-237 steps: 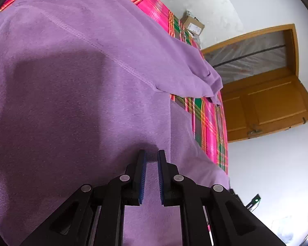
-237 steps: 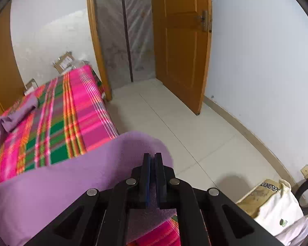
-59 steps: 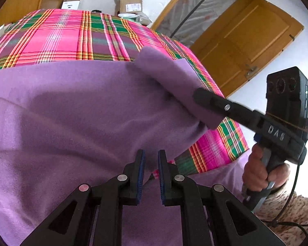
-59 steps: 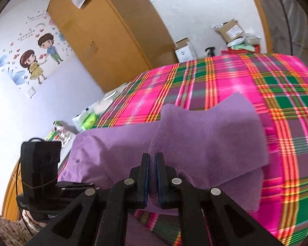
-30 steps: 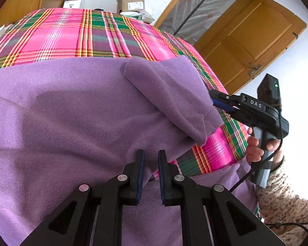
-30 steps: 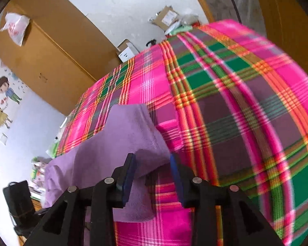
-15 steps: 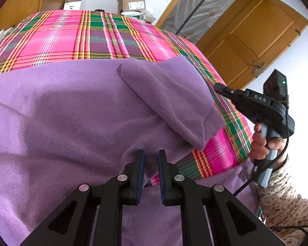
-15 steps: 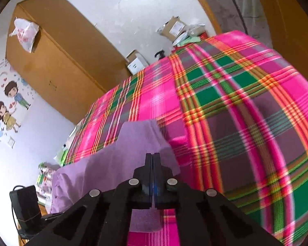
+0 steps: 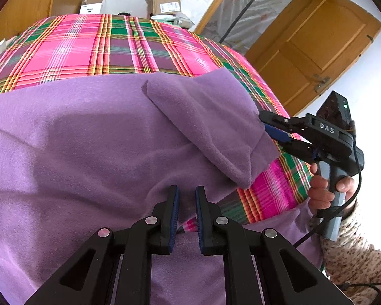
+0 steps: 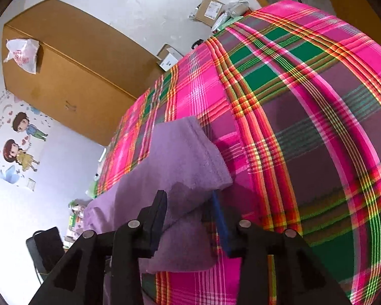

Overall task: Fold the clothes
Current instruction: 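Hold the garment with the left gripper while the right gripper lays the folded edge down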

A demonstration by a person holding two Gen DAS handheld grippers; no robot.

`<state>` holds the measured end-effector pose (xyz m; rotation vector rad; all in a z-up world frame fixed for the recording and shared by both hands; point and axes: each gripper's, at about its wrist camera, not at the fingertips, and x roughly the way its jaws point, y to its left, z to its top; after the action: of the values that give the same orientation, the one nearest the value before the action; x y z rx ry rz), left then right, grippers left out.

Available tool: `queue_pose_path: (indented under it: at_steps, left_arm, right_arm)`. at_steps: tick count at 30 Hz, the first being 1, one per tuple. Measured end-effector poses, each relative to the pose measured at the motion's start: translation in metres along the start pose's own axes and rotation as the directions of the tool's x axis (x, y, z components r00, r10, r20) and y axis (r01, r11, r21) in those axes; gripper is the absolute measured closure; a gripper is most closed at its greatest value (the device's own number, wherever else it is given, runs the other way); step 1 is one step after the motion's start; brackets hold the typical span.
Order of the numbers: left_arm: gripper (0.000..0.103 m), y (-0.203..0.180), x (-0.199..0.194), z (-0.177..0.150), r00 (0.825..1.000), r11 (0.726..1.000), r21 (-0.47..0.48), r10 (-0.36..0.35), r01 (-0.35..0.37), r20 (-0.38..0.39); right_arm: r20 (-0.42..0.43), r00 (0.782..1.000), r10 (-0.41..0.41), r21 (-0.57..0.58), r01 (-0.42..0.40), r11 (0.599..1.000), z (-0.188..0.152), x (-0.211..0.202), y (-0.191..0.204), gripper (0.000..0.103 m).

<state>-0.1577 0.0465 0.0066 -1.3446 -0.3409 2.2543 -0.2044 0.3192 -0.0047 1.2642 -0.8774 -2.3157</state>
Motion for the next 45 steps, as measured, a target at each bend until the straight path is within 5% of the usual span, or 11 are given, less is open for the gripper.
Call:
queue_pose_path:
  at_steps: [2,4,8,23,45]
  left_arm:
    - [0.091,-0.001,0.001,0.001,1.000,1.000,0.006,0.004,-0.004,0.000]
    - [0.091,-0.002,0.002,0.001,1.000,1.000,0.009,0.008,-0.008,0.001]
    - [0.091,-0.004,0.003,0.002,1.000,1.000,0.012,0.013,-0.013,0.003]
    - [0.091,-0.014,0.010,0.009,0.999,0.998,0.037,0.043,-0.043,0.000]
    - [0.091,-0.035,0.027,0.021,0.995,0.991,0.094,0.095,-0.094,-0.004]
  right_arm:
    - [-0.001,1.000,-0.008,-0.007,0.008,1.000,0.003,0.005,0.003,0.066]
    - [0.016,1.000,-0.019,-0.012,0.020,1.000,0.004,0.007,0.005,0.085]
    - [0.071,0.996,-0.047,-0.076,0.053,0.996,0.003,0.000,0.015,0.094]
    - [0.305,0.934,-0.185,-0.046,0.208,0.977,0.020,-0.074,-0.002,0.095]
    - [0.415,0.822,-0.389,0.143,0.364,0.921,0.037,-0.149,-0.095,0.095]
